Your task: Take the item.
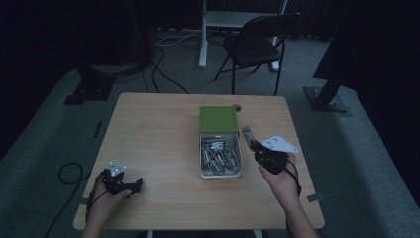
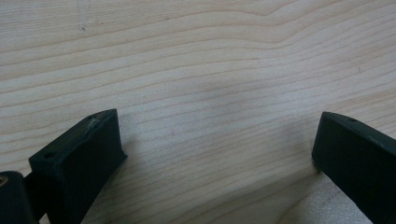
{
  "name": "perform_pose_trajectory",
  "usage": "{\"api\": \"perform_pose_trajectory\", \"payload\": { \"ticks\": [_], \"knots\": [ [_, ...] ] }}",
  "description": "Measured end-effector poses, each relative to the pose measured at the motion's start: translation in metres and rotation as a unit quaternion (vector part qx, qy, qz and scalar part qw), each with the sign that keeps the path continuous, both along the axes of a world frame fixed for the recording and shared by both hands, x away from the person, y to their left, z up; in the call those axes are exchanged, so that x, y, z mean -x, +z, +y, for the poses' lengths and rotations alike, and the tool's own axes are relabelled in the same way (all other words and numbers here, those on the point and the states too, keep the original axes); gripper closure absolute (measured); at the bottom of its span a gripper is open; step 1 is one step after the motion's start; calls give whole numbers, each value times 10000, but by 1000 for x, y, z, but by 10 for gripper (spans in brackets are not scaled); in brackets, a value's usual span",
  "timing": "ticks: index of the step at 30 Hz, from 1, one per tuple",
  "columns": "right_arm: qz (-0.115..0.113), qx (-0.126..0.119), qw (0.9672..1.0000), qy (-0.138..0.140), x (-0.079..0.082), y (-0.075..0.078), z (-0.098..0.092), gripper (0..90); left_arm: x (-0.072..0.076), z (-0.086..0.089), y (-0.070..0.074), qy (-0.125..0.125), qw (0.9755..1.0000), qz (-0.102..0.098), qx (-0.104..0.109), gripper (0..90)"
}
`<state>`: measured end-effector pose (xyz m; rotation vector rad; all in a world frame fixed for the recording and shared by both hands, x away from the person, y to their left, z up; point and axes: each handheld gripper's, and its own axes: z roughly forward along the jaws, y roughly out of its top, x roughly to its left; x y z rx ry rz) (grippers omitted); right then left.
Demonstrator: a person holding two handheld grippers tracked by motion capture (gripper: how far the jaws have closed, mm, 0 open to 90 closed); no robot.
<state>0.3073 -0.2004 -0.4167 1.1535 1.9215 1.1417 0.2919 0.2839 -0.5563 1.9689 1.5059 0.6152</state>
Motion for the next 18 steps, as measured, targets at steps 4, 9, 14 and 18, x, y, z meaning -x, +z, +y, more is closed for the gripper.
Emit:
{"api": "perform_pose_trajectory", "payload": {
  "ticks": [4, 9, 14, 18],
  "knots": [
    [-5, -8, 9999, -148, -1, -1, -14, 880, 0, 0, 0, 3, 10000, -2, 3, 23],
    [46, 39, 9989, -454, -2, -8, -39, 880, 0, 0, 0, -2, 10000, 3, -3, 23],
    [118, 41, 9981, -601, -3, -17, -54, 879, 0, 0, 0, -1, 10000, 2, -2, 23],
    [206, 102, 9969, -758, -4, -28, -63, 879, 0, 0, 0, -2, 10000, 2, -2, 23]
  ]
}}
